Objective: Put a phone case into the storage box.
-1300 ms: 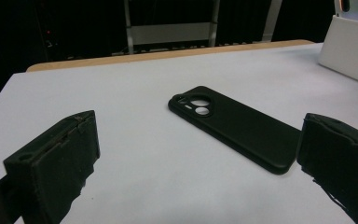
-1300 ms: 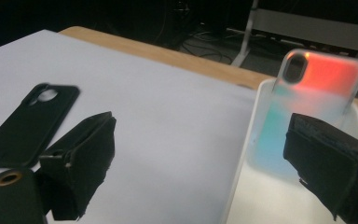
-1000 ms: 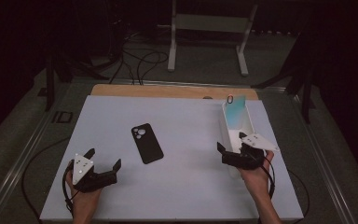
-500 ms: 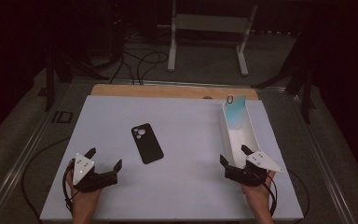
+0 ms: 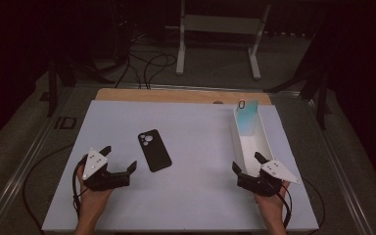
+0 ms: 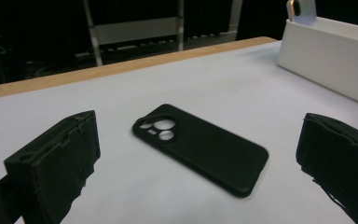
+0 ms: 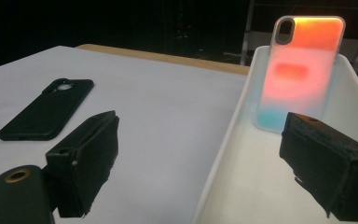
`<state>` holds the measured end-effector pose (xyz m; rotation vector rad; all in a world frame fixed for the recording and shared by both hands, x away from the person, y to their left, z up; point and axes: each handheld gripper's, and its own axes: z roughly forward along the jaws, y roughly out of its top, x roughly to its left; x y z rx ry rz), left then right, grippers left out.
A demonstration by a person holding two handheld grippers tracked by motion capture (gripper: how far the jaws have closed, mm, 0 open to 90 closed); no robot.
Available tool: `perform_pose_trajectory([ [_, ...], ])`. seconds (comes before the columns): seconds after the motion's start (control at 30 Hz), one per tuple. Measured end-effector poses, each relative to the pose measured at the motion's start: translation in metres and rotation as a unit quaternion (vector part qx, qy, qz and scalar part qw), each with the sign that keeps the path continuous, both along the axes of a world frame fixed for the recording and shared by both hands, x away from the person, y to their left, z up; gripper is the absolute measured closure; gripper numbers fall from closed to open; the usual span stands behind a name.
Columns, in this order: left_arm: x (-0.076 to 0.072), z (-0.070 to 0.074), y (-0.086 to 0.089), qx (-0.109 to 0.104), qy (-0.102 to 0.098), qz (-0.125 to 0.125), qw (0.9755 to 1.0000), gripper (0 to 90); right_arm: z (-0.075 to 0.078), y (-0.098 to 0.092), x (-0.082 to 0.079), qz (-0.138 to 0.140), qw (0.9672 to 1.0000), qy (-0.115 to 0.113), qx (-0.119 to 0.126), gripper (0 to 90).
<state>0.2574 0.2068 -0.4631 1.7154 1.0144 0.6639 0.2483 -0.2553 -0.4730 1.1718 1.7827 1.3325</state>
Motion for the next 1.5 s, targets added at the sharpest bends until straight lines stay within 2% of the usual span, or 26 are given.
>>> perform_pose_trajectory([
  [0.1, 0.01, 0.002, -0.008, -0.002, 0.015, -0.011, 0.9998, 0.0, 0.0, -0.001, 0.0, -0.001, 1.0, -0.001, 0.001, 11.3],
  [0.27, 0.027, 0.002, -0.022, 0.004, 0.028, -0.018, 0.9994, 1.3, 0.0, -0.001, 0.0, -0.001, 1.0, -0.002, -0.001, 11.3],
  [0.33, 0.037, 0.0, -0.033, 0.004, 0.035, -0.016, 0.9993, 5.2, 0.0, -0.002, 0.0, -0.003, 1.0, -0.003, 0.0, 11.4],
  [0.47, 0.045, -0.002, -0.042, 0.003, 0.041, -0.025, 0.9988, 23.5, 0.0, -0.003, 0.0, -0.005, 1.0, -0.003, 0.001, 11.4],
  [0.5, 0.05, -0.004, -0.047, 0.006, 0.05, -0.034, 0.9982, 23.5, 0.0, -0.003, -0.001, -0.006, 1.0, -0.002, 0.001, 11.4],
  [0.53, 0.054, -0.006, -0.051, 0.008, 0.056, -0.037, 0.9977, 36.5, 0.0, -0.003, -0.001, -0.007, 1.0, -0.002, 0.003, 11.5],
  [0.57, 0.057, -0.008, -0.054, 0.009, 0.063, -0.039, 0.9972, 40.5, 0.0, -0.003, -0.001, -0.007, 1.0, -0.002, 0.003, 11.5],
  [0.63, 0.063, -0.012, -0.06, 0.009, 0.075, -0.041, 0.9963, 54.5, 0.0, -0.003, -0.001, -0.008, 1.0, -0.002, 0.002, 11.6],
  [0.73, 0.07, -0.019, -0.067, -0.002, 0.092, -0.046, 0.9947, 69.9, -0.001, -0.004, -0.001, -0.009, 0.9999, -0.004, 0.002, 11.6],
  [0.83, 0.077, -0.026, -0.078, 0.003, 0.105, -0.055, 0.993, 86.3, -0.001, -0.005, -0.001, -0.012, 0.9999, -0.005, 0.003, 11.6],
  [0.87, 0.077, -0.026, -0.078, 0.003, 0.105, -0.055, 0.993, 89.2, -0.001, -0.005, -0.001, -0.012, 0.9999, -0.005, 0.003, 11.6],
  [1.0, 0.084, -0.033, -0.096, 0.023, 0.123, -0.065, 0.99, 90.0, -0.001, -0.007, -0.001, -0.018, 0.9998, -0.008, 0.007, 12.2],
  [1.07, 0.085, -0.035, -0.1, 0.025, 0.126, -0.065, 0.9895, 90.0, -0.001, -0.008, -0.001, -0.018, 0.9998, -0.009, 0.009, 13.1],
  [1.17, 0.09, -0.041, -0.112, 0.037, 0.144, -0.061, 0.9871, 90.0, 0.0, -0.009, -0.002, -0.019, 0.9997, -0.014, 0.011, 13.2],
  [1.3, 0.092, -0.05, -0.124, 0.05, 0.162, -0.065, 0.9833, 90.0, 0.0, -0.009, -0.002, -0.019, 0.9996, -0.015, 0.011, 13.3],
  [1.5, 0.09, -0.062, -0.134, 0.092, 0.187, -0.065, 0.9758, 90.0, 0.0, -0.009, -0.003, -0.019, 0.9996, -0.018, 0.011, 13.4],
])
